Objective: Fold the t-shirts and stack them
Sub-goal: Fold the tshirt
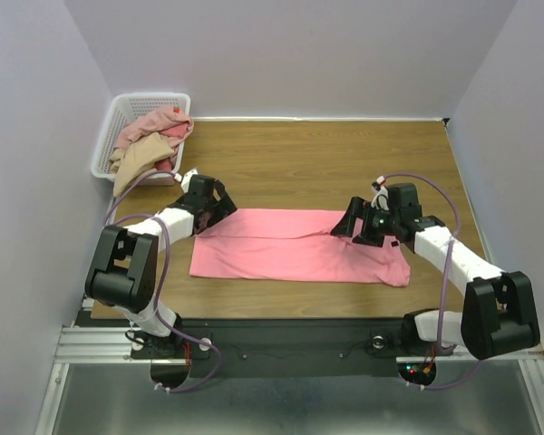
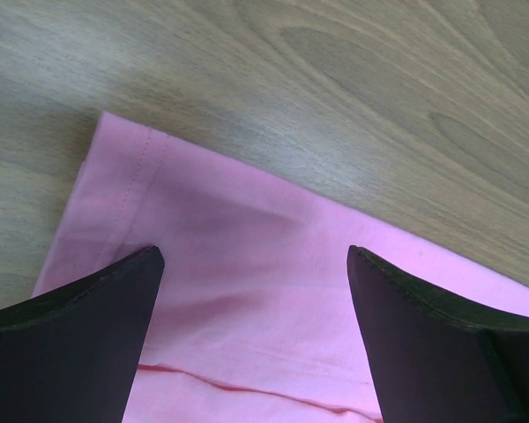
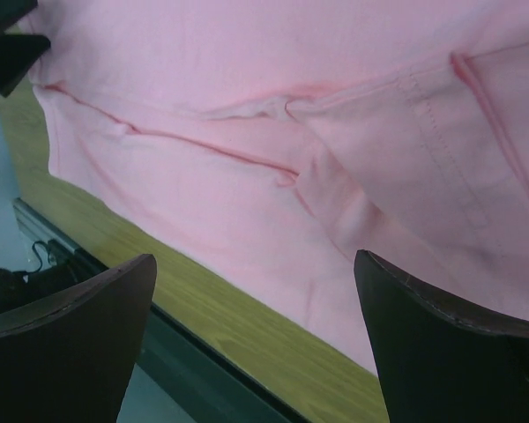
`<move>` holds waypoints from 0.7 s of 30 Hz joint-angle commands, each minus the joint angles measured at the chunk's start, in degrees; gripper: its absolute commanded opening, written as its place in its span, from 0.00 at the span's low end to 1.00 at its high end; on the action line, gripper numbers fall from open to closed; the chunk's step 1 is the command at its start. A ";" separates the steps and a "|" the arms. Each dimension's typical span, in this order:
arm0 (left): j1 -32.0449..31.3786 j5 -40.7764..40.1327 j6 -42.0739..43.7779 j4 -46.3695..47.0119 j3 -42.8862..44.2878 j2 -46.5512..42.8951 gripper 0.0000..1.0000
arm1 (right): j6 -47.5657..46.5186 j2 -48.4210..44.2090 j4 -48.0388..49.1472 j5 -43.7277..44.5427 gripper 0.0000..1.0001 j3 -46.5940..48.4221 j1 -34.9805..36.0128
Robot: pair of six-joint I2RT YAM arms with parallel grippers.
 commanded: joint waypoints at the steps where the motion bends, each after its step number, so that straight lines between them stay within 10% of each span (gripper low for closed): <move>1: 0.52 -3.00 0.00 -6.36 -1.77 -2.73 0.98 | -0.11 -3.14 1.09 6.87 1.00 3.93 -0.37; 7: 0.52 -3.36 0.35 -7.07 -1.85 -3.27 0.98 | 0.86 4.66 0.56 24.29 1.00 10.16 -0.28; 21: 0.52 -3.36 -0.09 -7.16 -2.12 -3.88 0.98 | -0.63 18.65 1.00 17.28 0.69 17.12 -0.11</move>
